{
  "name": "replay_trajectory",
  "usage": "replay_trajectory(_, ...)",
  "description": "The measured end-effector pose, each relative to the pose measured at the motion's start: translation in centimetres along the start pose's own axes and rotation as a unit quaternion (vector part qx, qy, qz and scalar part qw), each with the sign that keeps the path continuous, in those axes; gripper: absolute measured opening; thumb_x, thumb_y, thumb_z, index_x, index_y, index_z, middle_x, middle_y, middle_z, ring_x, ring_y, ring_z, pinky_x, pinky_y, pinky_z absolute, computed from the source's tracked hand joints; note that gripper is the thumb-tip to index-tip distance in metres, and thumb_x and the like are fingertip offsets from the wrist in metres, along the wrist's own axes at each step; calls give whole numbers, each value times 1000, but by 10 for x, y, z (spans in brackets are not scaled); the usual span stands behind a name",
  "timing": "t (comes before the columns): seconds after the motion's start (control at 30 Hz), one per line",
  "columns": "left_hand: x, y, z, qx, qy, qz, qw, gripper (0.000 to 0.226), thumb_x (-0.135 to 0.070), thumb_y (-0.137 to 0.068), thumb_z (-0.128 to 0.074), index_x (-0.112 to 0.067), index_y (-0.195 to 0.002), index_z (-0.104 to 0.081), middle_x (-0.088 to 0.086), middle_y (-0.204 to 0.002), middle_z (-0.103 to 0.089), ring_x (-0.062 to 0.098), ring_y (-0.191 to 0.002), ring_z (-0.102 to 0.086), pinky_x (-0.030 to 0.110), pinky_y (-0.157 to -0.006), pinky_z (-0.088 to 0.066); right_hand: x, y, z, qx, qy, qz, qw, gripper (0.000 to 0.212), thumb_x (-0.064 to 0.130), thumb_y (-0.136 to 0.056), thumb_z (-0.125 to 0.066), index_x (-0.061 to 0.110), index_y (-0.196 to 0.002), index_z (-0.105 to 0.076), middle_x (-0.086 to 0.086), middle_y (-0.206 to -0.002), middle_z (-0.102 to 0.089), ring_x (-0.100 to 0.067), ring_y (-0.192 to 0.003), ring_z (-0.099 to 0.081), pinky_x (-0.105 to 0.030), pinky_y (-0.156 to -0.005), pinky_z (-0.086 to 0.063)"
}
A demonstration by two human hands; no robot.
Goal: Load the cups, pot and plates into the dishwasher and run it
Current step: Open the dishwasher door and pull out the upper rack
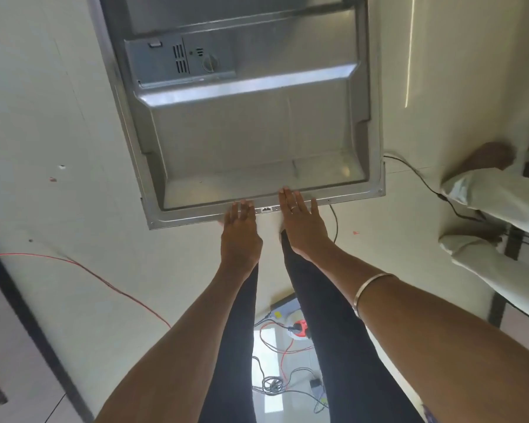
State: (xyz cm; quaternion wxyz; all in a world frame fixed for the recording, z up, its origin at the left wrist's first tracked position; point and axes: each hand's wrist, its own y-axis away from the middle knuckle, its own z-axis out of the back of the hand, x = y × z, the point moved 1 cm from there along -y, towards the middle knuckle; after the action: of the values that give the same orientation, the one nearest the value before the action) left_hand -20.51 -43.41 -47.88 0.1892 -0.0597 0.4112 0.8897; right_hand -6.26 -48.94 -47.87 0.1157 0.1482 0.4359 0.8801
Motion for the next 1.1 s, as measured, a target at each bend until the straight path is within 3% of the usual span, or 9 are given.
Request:
replay_trajectory(0.1, 8, -18, -23, 19, -19, -11, 1000, 66, -4, -98, -41, -7, -158, -12, 11, -165, -10, 28, -153, -3, 36, -120, 4, -6, -27, -12, 28, 11, 3, 1000, 87, 15, -98, -53, 9, -156, 12, -9, -164, 11, -29, -152, 1, -53, -122, -7)
replay_trajectory(0.23, 12, -33, -43, 54, -13, -8, 998, 72, -7, -98, -42, -5, -157, -1, 13, -166, 1, 27, -153, 3, 37, -119, 7, -5, -53, -33, 63, -11, -36, 997, 93, 19, -95, -57, 14, -156, 14, -6, -165, 12, -32, -152, 0, -57, -119, -13)
replay_trajectory(0.33, 11, -35, -49, 45, -29, -18, 998, 71, -12, -99, -42, 0, -156, 0, 18, -164, -1, 30, -153, -1, 39, -123, 1, -6, -54, -36, 52, -17, -30, 998, 87, 14, -97, -50, 12, -155, 14, -7, -164, 13, -31, -152, 1, -56, -120, -12)
replay_trajectory(0.47, 11, -37, -42, 58, -38, -16, 997, 68, -13, -100, -43, -1, -157, -6, 16, -164, -9, 28, -153, -8, 35, -121, -3, -15, -46, -19, 46, 11, 14, 999, 85, 12, -99, -50, 11, -156, 13, -7, -164, 12, -27, -152, 0, -49, -123, -6)
replay_trajectory(0.6, 8, -44, -25, 47, -22, -8, 999, 58, -15, -101, -42, -3, -155, -23, 13, -161, -26, 26, -150, -24, 36, -121, -19, -13, -48, -14, 52, 5, 10, 999, 81, 16, -100, -50, 10, -156, 9, -7, -165, 8, -28, -152, -1, -49, -123, -7)
replay_trajectory(0.73, 12, -46, -15, 39, -28, -24, 999, 53, -20, -101, -39, -3, -151, -35, 13, -156, -37, 26, -146, -33, 38, -122, -25, -12, -48, -10, 61, -19, 13, 998, 81, 18, -100, -50, 8, -156, 7, -10, -165, 7, -29, -152, 0, -46, -123, -10)
replay_trajectory(0.97, 13, -54, 1, -29, -53, -74, 995, 57, -20, -104, -43, 4, -153, -24, 21, -160, -21, 34, -151, -16, 45, -124, -16, -14, -51, 23, -30, -35, 19, 999, 74, 32, -102, -45, 5, -157, -3, -14, -164, 3, -30, -152, 0, -43, -124, -7)
replay_trajectory(1.1, 2, -72, 32, -101, -36, -80, 991, 56, -31, -108, -22, 4, -151, -29, 22, -158, -27, 35, -148, -22, 48, -122, -22, -14, -61, 55, -84, -43, 8, 995, 63, 42, -104, -30, 9, -156, -17, -12, -165, -1, -29, -152, 0, -43, -124, -4)
